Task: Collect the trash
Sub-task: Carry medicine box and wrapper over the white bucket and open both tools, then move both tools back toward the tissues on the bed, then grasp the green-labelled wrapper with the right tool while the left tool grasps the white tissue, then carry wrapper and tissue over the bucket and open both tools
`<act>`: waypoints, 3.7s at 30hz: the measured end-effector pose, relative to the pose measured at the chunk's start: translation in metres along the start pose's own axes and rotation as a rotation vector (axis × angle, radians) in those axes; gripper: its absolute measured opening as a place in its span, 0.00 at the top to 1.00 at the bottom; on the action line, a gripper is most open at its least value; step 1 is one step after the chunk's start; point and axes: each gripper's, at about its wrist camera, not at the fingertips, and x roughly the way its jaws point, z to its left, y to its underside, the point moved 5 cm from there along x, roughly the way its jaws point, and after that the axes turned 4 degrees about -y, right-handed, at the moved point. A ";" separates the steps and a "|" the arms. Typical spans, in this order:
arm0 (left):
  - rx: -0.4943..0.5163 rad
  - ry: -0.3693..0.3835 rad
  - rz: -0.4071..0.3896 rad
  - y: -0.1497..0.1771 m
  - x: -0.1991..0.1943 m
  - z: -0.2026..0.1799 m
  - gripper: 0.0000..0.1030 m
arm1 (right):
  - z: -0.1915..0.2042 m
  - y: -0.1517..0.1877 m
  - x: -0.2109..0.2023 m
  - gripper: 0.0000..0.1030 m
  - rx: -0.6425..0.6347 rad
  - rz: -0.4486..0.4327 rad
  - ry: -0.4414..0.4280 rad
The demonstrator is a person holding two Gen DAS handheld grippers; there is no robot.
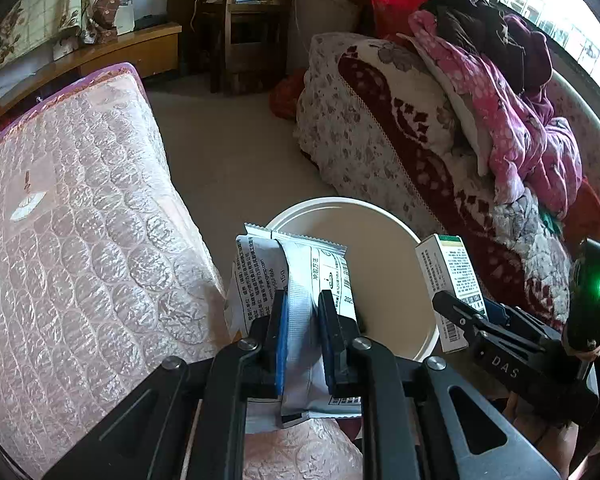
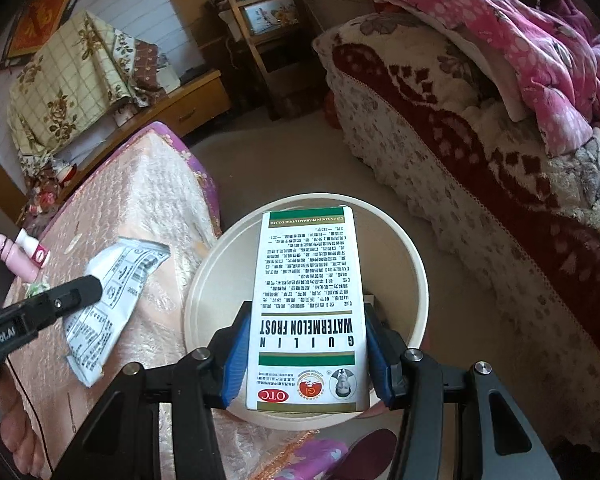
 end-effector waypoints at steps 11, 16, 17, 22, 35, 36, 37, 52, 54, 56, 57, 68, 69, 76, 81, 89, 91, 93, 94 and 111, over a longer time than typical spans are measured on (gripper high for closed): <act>-0.008 -0.011 0.022 -0.001 0.017 0.000 0.85 | -0.007 0.000 0.016 0.48 0.033 0.027 0.011; -0.014 0.022 0.033 0.000 0.026 -0.003 0.85 | -0.004 0.000 0.019 0.47 0.029 0.025 0.019; -0.013 0.037 0.037 0.000 0.028 -0.005 0.85 | -0.004 -0.001 0.020 0.47 0.027 0.021 0.025; -0.021 0.095 0.034 0.001 0.028 -0.008 0.60 | -0.007 -0.006 0.017 0.31 0.041 -0.013 0.062; -0.129 -0.144 -0.099 0.033 -0.057 0.096 0.43 | 0.048 0.006 0.013 0.31 -0.092 -0.013 -0.032; -0.143 -0.162 -0.107 0.038 -0.065 0.110 0.43 | 0.058 0.008 0.013 0.31 -0.111 -0.010 -0.044; -0.156 -0.184 -0.113 0.042 -0.071 0.122 0.43 | 0.064 0.010 0.013 0.31 -0.123 -0.006 -0.053; -0.390 -0.419 -0.089 0.115 -0.141 0.313 0.43 | 0.256 0.042 0.027 0.31 -0.386 0.124 -0.375; -0.433 -0.423 -0.082 0.121 -0.145 0.334 0.43 | 0.285 0.047 0.036 0.31 -0.420 0.139 -0.428; -0.459 -0.423 -0.082 0.125 -0.148 0.346 0.43 | 0.323 0.051 0.051 0.31 -0.471 0.166 -0.469; -0.467 -0.419 -0.085 0.126 -0.149 0.352 0.43 | 0.343 0.053 0.059 0.31 -0.496 0.176 -0.490; -0.506 -0.299 -0.091 0.120 -0.140 0.384 0.43 | 0.463 0.056 0.140 0.31 -0.699 0.239 -0.514; -0.500 -0.287 -0.098 0.117 -0.139 0.384 0.42 | 0.467 0.057 0.145 0.31 -0.707 0.250 -0.520; -0.472 -0.261 -0.118 0.095 -0.123 0.382 0.35 | 0.459 0.061 0.139 0.63 -0.724 0.219 -0.504; -0.472 -0.254 -0.100 0.071 -0.089 0.377 0.30 | 0.406 0.048 0.106 0.63 -0.636 0.184 -0.492; -0.406 -0.362 -0.026 0.056 -0.051 0.357 0.89 | 0.338 0.047 0.071 0.63 -0.539 0.172 -0.438; -0.440 -0.298 -0.025 0.059 -0.060 0.348 0.91 | 0.329 0.049 0.062 0.63 -0.534 0.157 -0.432; -0.407 -0.309 -0.055 0.062 -0.077 0.331 0.91 | 0.323 0.050 0.055 0.63 -0.532 0.143 -0.429; -0.394 -0.307 -0.067 0.063 -0.085 0.323 0.91 | 0.319 0.051 0.051 0.63 -0.529 0.137 -0.431; -0.227 -0.234 -0.122 0.074 -0.118 0.189 0.91 | 0.243 0.063 0.005 0.63 -0.388 0.074 -0.345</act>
